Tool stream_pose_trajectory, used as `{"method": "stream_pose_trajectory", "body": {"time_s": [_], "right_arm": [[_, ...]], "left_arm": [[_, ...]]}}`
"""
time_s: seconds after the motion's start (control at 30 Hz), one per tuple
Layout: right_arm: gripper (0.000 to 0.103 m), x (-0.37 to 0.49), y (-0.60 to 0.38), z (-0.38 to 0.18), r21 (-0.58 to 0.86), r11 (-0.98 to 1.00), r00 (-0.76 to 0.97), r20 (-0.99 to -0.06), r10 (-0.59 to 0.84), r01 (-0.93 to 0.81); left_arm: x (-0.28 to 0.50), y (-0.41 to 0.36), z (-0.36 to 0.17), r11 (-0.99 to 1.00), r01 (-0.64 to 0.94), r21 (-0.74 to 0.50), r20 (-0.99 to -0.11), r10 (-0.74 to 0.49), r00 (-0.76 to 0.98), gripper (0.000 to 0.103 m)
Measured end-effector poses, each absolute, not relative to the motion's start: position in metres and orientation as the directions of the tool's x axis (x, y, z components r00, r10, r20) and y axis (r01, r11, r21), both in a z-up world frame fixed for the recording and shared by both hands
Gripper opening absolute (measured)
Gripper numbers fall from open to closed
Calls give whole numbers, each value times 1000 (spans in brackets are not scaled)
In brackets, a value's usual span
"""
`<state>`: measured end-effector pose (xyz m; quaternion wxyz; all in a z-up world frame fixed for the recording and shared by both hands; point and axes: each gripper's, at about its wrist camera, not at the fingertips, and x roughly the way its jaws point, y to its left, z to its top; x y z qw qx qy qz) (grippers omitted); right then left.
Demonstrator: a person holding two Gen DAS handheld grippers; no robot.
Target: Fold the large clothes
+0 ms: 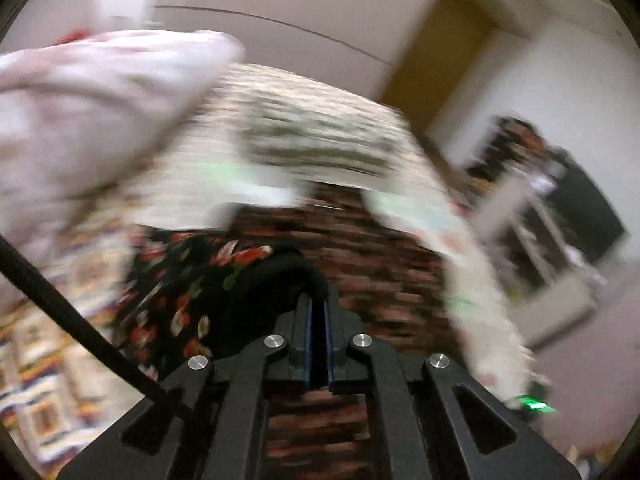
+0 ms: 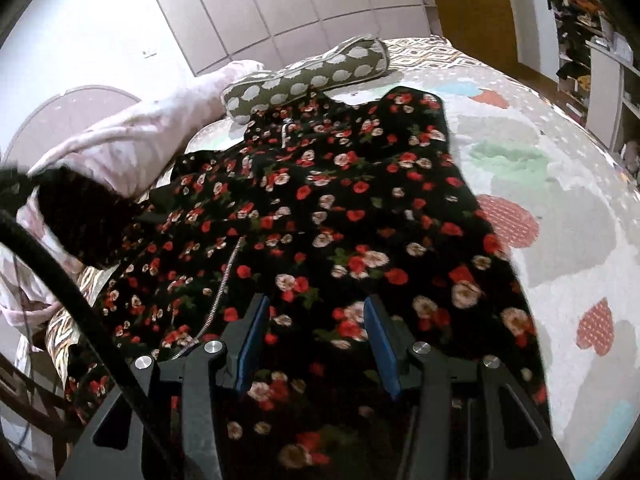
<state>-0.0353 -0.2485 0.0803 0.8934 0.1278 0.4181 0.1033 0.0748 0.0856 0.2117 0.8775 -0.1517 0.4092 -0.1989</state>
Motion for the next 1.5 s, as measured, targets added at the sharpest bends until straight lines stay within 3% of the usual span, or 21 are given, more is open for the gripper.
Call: {"method": "stream_pose_trajectory", "body": {"time_s": [0.17, 0.27, 0.47, 0.73, 0.97, 1.03, 1.07, 1.33, 1.5], "right_arm": [[53, -46, -283, 83, 333, 943, 643, -720, 259, -8], [53, -51, -298, 88, 327, 945, 657, -714, 240, 10], [53, -37, -292, 104, 356, 933, 671, -677, 302, -60], [59, 32, -216, 89, 442, 877, 555, -689, 466, -187], [58, 74, -167, 54, 347, 926, 491, -786, 375, -153], [30, 75, -159, 56, 329, 926, 489, -787, 376, -184], [7, 74, -155, 57, 321, 924, 480, -790, 381, -206], [4, 71, -143, 105, 183, 938, 551, -769, 324, -295], [4, 92, -190, 159, 92, 974, 671, -711, 209, -206]], "left_arm": [[59, -14, 208, 832, 382, -403, -663, -553, 505, 45], [38, -23, 201, 850, 389, -354, -682, -520, 514, 52], [-24, 55, 179, 951, 199, -237, -688, -309, 657, 69], [-100, 158, 139, 945, -83, -316, -657, -155, 738, 72], [-121, 184, 110, 938, -173, -302, -671, -80, 737, 73], [-122, 187, 103, 934, -179, -309, -675, -83, 733, 73], [-120, 187, 100, 933, -180, -312, -677, -85, 731, 73], [-117, 185, 90, 932, -185, -313, -687, -88, 721, 73], [-111, 183, 90, 939, -173, -299, -686, -86, 723, 73]]}}
